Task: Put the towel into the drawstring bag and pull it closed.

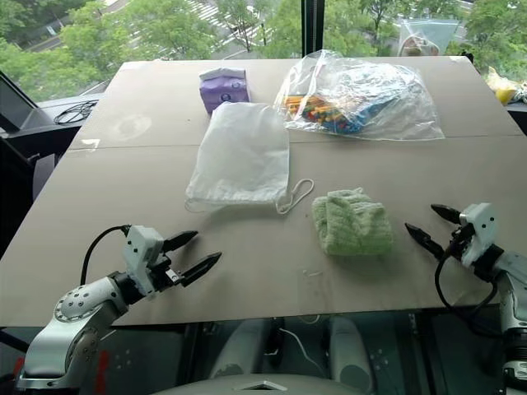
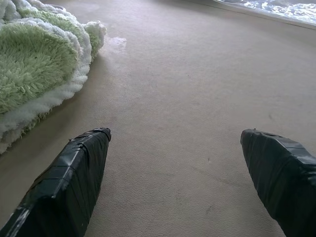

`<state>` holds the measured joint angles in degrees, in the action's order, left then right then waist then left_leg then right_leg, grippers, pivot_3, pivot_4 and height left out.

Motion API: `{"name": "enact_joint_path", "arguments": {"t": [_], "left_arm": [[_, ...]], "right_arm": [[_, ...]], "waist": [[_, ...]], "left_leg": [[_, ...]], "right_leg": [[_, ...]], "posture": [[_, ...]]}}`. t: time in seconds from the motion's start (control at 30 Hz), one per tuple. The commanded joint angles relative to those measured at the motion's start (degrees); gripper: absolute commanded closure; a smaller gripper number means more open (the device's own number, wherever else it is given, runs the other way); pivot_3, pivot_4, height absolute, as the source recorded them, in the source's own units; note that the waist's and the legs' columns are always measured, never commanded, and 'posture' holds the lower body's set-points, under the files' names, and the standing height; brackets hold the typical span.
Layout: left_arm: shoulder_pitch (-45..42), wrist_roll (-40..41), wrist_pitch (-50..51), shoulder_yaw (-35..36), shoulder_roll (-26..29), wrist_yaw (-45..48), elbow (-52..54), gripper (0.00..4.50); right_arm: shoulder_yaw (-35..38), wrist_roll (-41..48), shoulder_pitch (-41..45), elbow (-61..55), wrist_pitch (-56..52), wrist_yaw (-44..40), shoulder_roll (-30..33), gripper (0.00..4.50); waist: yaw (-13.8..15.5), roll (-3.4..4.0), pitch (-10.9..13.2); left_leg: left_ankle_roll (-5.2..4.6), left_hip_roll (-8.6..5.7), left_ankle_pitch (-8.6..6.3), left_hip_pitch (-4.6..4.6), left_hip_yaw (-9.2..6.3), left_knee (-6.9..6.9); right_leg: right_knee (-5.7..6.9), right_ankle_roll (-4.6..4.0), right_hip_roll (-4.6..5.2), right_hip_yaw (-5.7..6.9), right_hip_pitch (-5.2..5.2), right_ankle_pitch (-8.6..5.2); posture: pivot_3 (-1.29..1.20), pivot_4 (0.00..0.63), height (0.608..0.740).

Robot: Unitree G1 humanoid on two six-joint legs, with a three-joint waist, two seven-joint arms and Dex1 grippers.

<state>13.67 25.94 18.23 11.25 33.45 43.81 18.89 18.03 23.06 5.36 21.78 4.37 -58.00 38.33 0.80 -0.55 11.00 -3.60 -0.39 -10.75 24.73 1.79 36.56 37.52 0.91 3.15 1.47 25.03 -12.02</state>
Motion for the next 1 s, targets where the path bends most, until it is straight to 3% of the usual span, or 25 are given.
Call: {"name": "enact_joint_path", "arguments": {"t": [0.03,0.53,0.77,0.9,1.0], "left_arm": [[-1.0,0.1,-0.7,1.1,0.6,-0.1,1.4,0.07],[-2.1,1.5,-1.2,2.3,0.3,0.1,2.5,0.07],[-8.1,6.8,-1.7,5.6,-1.5,0.3,0.5,0.07],[-13.8,3.3,-5.1,5.1,0.4,1.2,-3.7,0.07],[-17.3,-4.0,-11.4,2.0,2.4,1.8,-7.5,0.07]], "right_arm": [[2.0,1.5,0.4,-1.8,0.9,-0.1,0.3,0.00],[2.3,2.9,0.4,-2.6,0.6,-0.4,0.4,0.00],[2.8,3.6,-0.2,-6.2,0.0,-0.2,1.0,0.00],[3.7,10.6,0.6,-18.8,-7.4,2.3,0.0,0.00],[1.0,14.3,-0.5,-30.1,-13.5,4.5,-1.0,0.00]], "waist": [[0.0,0.00,0.0],[0.0,0.00,0.0],[0.0,0.00,0.0],[0.0,0.00,0.0],[0.0,-0.02,0.0]], "left_leg": [[0.00,0.00,0.00,0.00,0.00,0.00],[0.00,0.02,0.00,0.00,0.00,0.06],[0.00,0.03,0.00,-0.01,-0.01,0.14],[0.00,0.04,0.00,-0.03,-0.03,0.18],[0.00,0.10,0.00,-0.06,-0.03,0.21]], "right_leg": [[0.00,0.00,0.00,0.00,0.00,0.00],[0.02,0.00,0.00,0.03,-0.03,0.00],[0.05,0.00,0.00,0.08,-0.09,0.01],[0.08,0.00,-0.01,0.09,-0.13,0.01],[0.13,-0.01,-0.06,0.12,-0.13,0.02]], "posture": [[0.00,0.150,0.740],[0.00,0.150,0.740],[0.00,0.150,0.740],[0.00,0.150,0.740],[0.00,0.150,0.740]]}}
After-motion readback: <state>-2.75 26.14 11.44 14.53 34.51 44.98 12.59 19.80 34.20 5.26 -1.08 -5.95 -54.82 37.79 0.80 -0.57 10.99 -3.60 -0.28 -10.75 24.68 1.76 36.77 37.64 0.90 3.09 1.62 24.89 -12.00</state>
